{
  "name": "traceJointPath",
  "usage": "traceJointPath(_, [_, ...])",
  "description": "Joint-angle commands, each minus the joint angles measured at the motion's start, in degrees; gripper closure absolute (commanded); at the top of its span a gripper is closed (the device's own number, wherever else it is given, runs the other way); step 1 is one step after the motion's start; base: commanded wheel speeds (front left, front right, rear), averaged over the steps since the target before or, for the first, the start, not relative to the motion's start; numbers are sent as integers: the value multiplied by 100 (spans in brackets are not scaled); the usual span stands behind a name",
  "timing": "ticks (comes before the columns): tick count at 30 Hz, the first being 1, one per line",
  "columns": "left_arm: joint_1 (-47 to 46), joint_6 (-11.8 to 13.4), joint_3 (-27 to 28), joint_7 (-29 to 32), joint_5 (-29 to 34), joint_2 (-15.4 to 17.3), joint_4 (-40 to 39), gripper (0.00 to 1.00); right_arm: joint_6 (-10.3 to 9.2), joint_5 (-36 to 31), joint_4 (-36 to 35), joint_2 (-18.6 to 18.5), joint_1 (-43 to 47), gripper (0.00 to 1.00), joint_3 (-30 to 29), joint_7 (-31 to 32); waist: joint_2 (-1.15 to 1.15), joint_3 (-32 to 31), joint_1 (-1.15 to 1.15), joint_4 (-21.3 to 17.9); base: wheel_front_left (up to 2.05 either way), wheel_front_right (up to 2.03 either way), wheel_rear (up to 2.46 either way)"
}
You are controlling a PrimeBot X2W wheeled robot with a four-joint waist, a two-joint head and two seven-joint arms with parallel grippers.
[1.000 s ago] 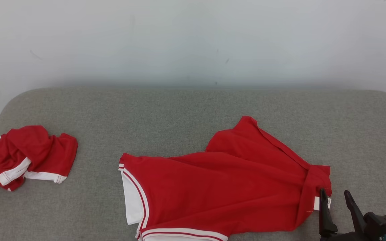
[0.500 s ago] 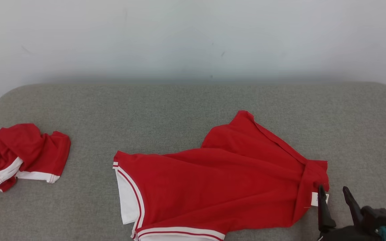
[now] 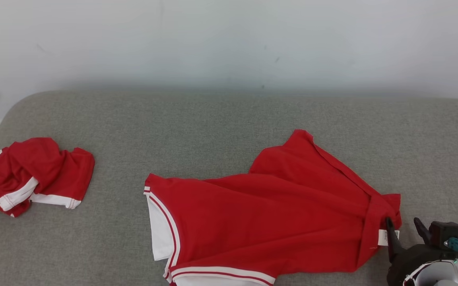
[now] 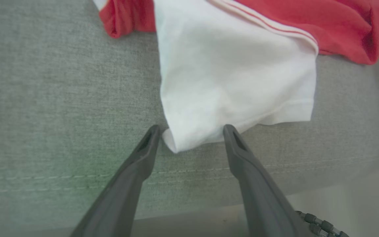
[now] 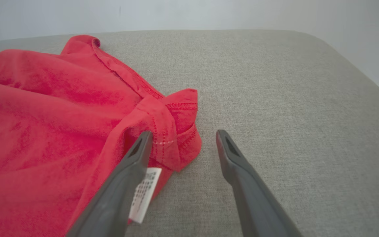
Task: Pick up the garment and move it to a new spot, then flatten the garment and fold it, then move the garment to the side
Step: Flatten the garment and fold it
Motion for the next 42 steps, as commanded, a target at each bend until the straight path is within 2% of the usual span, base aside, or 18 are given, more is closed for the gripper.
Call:
traceJointPath(1, [-40, -7, -15, -34, -89, -19, 46, 0, 6, 116, 151, -27, -91, 0, 42, -13, 0, 0, 0, 43, 0, 0, 0])
traceJointPath(12, [-209, -209, -93, -40, -191, -133, 324, 0, 6, 421, 1259, -128, -563, 2, 398, -157, 0, -93, 0, 160, 0, 0, 0])
traceJointPath(13, [-244, -256, -108, -15, -214, -151, 368, 0, 6, 432, 1367, -139, -634, 51, 440, -173, 0, -99, 0, 162, 0, 0, 0])
traceJointPath(14, [-262, -305, -107, 8, -266, -172, 401, 16, 6, 470, 1482, -138, -708, 65, 491, -205, 0, -109, 0, 162, 0, 0, 0])
traceJointPath(15, [-304, -334, -132, 24, -259, -177, 452, 52, 6, 457, 1575, -155, -763, 86, 556, -249, 0, -120, 0, 162, 0, 0, 0])
traceJointPath(16, [-351, -367, -158, -10, -228, -179, 495, 94, 6, 462, 1649, -154, -846, 100, 603, -343, 0, -133, 0, 160, 0, 0, 0])
traceJointPath(17, [-373, -389, -166, -34, -235, -188, 529, 100, 6, 491, 1706, -163, -905, 100, 623, -448, 0, -148, 0, 160, 0, 0, 0])
traceJointPath(22, [-353, -442, -188, -118, -271, -185, 674, 100, 6, 565, 1965, -175, -979, 100, 772, -689, 0, -277, 0, 155, 0, 0, 0])
traceJointPath(30, [-120, -302, -37, -220, -420, -42, 506, 100, 6, 768, 2055, -275, -779, 100, 892, -823, 0, -340, 0, 66, 0, 0, 0])
traceJointPath(31, [-105, -286, -38, -185, -436, -30, 504, 100, 6, 797, 2073, -274, -763, 87, 917, -825, 0, -341, 0, 51, 0, 0, 0])
traceJointPath(32, [-101, -266, -55, -141, -415, -18, 509, 100, 6, 813, 2084, -281, -756, 4, 943, -829, 0, -344, 0, 34, 0, 0, 0])
traceJointPath(33, [-101, -257, -63, -132, -391, -6, 492, 59, 6, 841, 2094, -280, -759, 0, 955, -834, 0, -347, 0, 16, 0, 0, 0])
traceJointPath(34, [-98, -247, -52, -165, -385, -7, 458, 0, 6, 859, 2096, -280, -765, 0, 971, -838, 0, -347, 0, -1, 0, 0, 0])
traceJointPath(42, [-32, -128, -92, -128, -381, 23, 219, 0, 6, 1073, 1868, -346, -770, 0, 1125, -860, 0, -337, 0, -32, 0, 0, 0])
